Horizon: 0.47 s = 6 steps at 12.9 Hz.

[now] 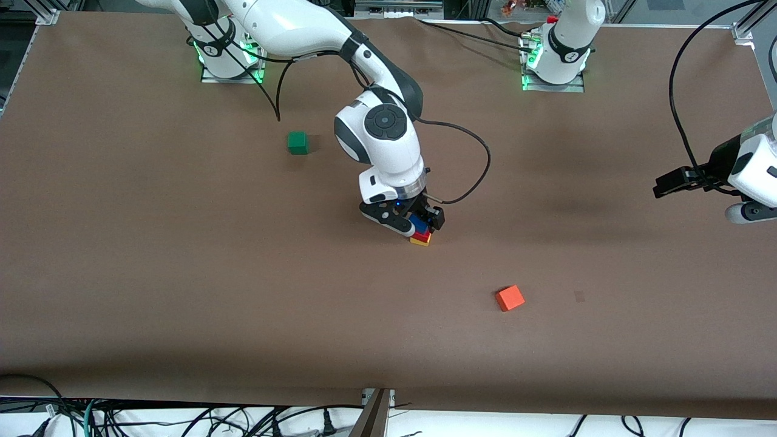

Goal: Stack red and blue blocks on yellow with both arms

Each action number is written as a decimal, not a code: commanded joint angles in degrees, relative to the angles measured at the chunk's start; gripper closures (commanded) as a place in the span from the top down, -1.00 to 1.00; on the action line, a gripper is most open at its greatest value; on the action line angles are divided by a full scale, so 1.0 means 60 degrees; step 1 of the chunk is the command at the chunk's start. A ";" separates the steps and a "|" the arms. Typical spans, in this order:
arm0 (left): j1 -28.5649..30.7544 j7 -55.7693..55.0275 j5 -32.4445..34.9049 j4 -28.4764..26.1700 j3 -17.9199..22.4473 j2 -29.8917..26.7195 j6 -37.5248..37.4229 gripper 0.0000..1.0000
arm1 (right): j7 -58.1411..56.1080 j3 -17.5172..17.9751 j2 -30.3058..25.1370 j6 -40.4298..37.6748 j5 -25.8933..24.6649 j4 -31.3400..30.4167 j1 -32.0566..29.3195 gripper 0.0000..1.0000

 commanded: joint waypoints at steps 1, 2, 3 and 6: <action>0.0040 0.0248 0.0075 0.0184 -0.0023 0.0043 -0.0010 1.00 | -0.0227 0.0145 -0.0598 -0.1002 -0.0032 0.0188 -0.0413 0.98; 0.0040 0.0263 0.0075 0.0184 -0.0023 0.0043 -0.0010 1.00 | -0.0576 0.0131 -0.0920 -0.1267 -0.0032 0.0174 -0.0488 0.98; 0.0040 0.0263 0.0060 0.0184 -0.0023 0.0043 -0.0010 1.00 | -0.1159 0.0131 -0.1213 -0.1647 -0.0032 0.0174 -0.0692 0.99; 0.0040 0.0234 0.0060 0.0199 -0.0023 0.0043 -0.0010 1.00 | -0.3080 0.0000 -0.2573 -0.2397 0.0273 -0.0642 -0.1481 0.99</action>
